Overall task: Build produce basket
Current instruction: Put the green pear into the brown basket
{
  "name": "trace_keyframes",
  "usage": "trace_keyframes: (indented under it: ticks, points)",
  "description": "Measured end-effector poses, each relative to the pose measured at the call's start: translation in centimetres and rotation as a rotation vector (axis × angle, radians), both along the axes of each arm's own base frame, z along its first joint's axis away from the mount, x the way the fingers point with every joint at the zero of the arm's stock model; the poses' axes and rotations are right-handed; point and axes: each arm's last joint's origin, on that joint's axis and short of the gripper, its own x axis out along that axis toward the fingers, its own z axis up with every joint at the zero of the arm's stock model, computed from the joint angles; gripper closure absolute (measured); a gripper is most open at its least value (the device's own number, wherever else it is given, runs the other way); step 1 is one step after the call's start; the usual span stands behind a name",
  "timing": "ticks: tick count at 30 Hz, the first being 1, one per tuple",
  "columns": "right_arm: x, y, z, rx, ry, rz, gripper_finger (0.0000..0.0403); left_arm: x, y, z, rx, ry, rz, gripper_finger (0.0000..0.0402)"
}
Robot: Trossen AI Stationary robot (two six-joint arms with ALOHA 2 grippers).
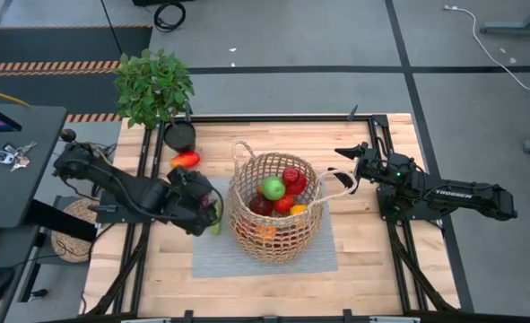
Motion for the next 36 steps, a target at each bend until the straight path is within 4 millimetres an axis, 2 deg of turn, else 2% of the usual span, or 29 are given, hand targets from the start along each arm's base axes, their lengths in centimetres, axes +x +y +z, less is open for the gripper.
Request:
trace_keyframes:
  ticks: [5,9,12,16,22,27,33,36]
  points:
    - [0.0,0.0,0.0,0.0,0.001,0.0,0.0009,-0.5,0.5,-3.1,-0.144,0.069,-0.011,0.0018]
    - [0.0,0.0,0.0,0.0,0.001,0.0,0.0009,-0.2,0.8,-6.1,-0.353,0.14,-0.023,0.0018]
    - [0.0,0.0,0.0,0.0,0.0,0.0,0.0009,0.4,1.0,-7.4,-0.487,0.124,-0.034,0.0018]
    - [0.0,0.0,0.0,0.0,0.001,0.0,0.0009,0.2,1.3,-8.1,-0.494,0.143,-0.018,0.0018]
    - [0.0,0.0,0.0,0.0,0.0,0.0,0.0009,-0.9,2.0,-10.4,-0.486,0.209,0.088,0.0018]
    - [0.0,0.0,0.0,0.0,0.0,0.0,0.0009,-1.8,2.9,-10.9,-0.427,0.301,0.183,0.0018]
    - [0.0,0.0,0.0,0.0,0.0,0.0,0.0009,-2.7,4.4,-8.9,-0.259,0.398,0.259,0.0018]
    - [0.0,0.0,0.0,0.0,0.001,0.0,0.0009,-3.0,4.8,-8.7,-0.205,0.488,0.155,0.0018]
